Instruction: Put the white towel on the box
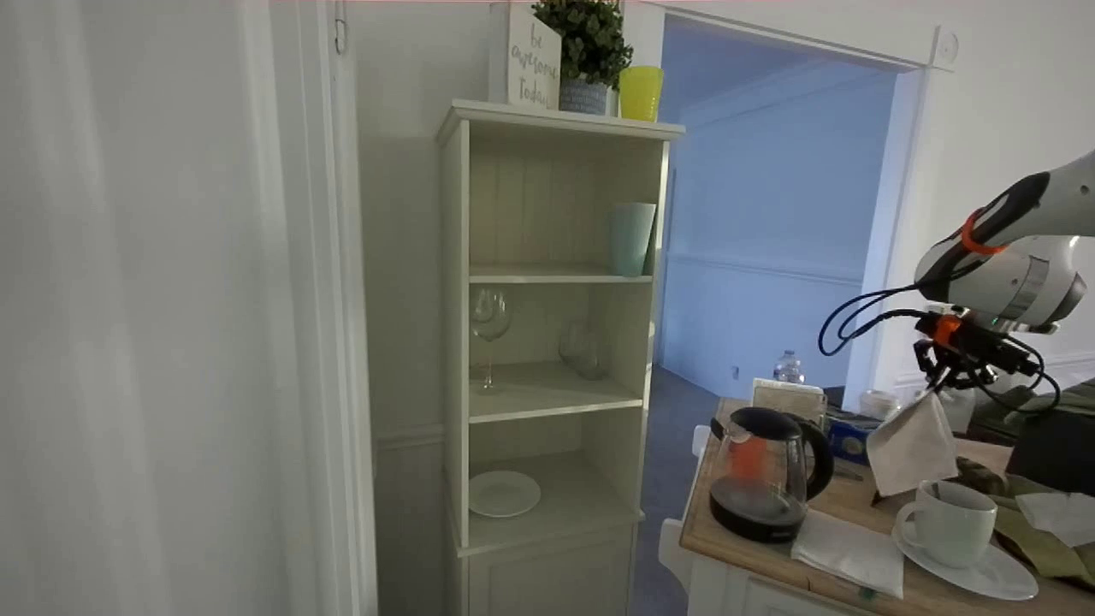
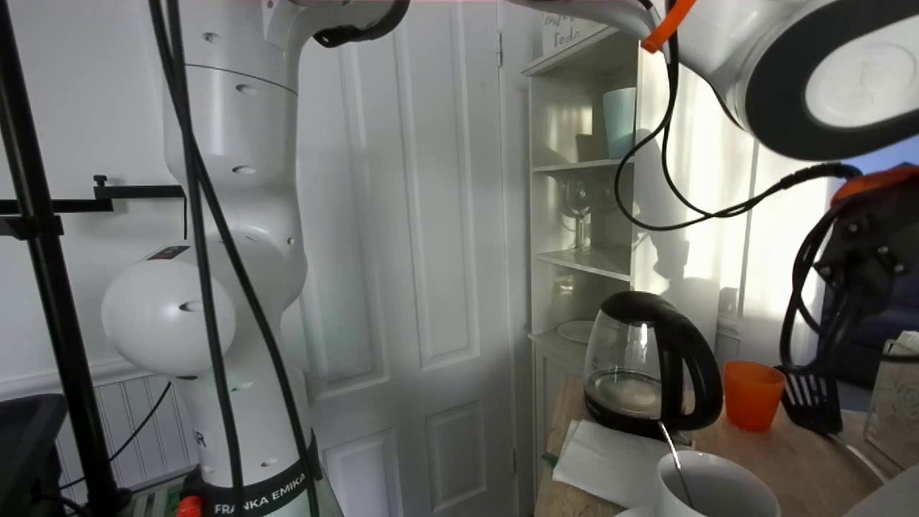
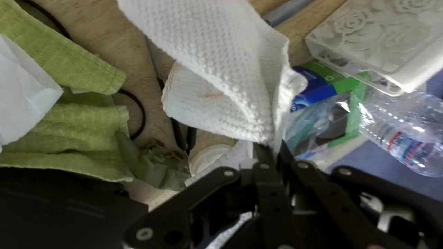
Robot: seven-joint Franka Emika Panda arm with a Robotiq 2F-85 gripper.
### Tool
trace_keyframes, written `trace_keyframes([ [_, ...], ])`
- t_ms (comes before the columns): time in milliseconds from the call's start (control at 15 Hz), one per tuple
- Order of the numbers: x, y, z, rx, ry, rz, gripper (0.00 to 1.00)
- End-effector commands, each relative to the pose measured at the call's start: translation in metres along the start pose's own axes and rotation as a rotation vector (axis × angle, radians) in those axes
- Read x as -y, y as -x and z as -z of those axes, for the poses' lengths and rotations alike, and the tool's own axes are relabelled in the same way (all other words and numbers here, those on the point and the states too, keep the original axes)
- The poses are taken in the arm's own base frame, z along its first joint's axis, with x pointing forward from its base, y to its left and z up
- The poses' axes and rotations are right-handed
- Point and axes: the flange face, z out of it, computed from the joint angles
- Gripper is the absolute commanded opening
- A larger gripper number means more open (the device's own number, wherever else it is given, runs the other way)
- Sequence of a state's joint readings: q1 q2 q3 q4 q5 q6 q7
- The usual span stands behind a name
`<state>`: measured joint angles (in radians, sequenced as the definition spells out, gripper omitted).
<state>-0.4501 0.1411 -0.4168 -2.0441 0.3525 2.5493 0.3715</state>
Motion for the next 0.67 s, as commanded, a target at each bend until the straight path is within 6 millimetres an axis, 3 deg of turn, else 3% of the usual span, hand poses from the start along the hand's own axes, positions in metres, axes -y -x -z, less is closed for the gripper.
trace_keyframes([
  [0, 0.016, 0.000, 0.051, -0.049, -0.142, -0.051, 0.08],
  [200, 0.040, -0.006, 0.073, -0.110, -0.276, -0.133, 0.06],
  [467, 0.072, -0.010, 0.071, -0.156, -0.399, -0.223, 0.05],
  [533, 0.074, -0.013, 0.067, -0.141, -0.396, -0.233, 0.06],
  [600, 0.066, -0.003, 0.073, -0.139, -0.369, -0.202, 0.06],
])
